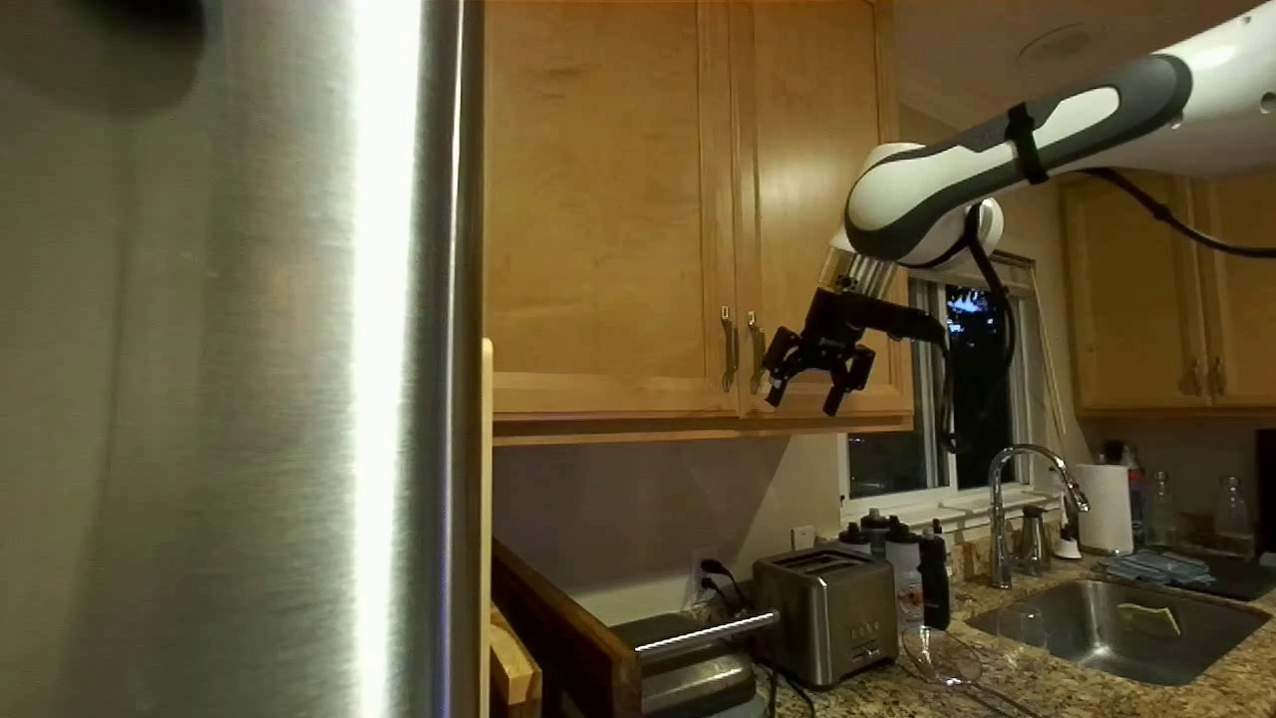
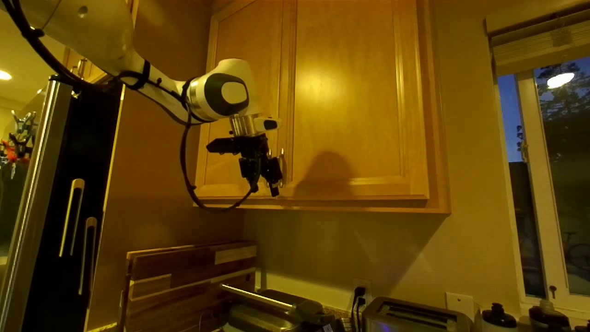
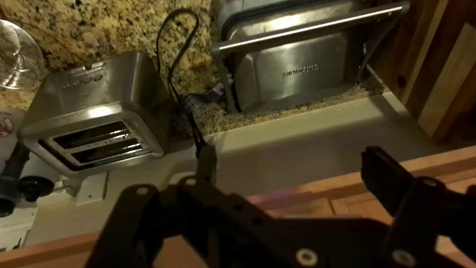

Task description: Put the block in the top cupboard and close it

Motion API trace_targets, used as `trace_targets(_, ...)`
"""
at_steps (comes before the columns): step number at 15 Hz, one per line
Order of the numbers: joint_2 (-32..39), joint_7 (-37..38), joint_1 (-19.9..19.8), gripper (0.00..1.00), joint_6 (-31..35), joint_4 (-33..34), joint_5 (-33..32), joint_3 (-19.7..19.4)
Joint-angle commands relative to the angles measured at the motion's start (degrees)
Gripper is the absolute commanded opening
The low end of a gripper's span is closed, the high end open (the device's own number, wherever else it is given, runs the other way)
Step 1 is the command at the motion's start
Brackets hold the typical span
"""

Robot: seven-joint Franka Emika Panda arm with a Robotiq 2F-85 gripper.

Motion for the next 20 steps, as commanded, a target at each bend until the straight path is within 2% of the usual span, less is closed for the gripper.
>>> trace_targets(1,0.5,1.1,0.4,1.0,1.9,0.1,-1.2,-0.2)
trace_targets(7,0.8,1.6,0.2,1.0,3.6,0.1,-2.2,0.0)
trace_targets(15,0.9,-0.7,-0.2,1.0,20.6,0.5,-4.6,-0.6)
trace_targets(16,1.0,-0.5,-0.2,0.75,21.5,0.5,-4.4,-0.7)
trace_targets(17,1.1,-1.3,0.1,0.72,22.2,0.5,-3.9,-1.0)
trace_targets(20,1.5,-2.4,0.6,0.53,23.1,0.7,-2.8,-1.6)
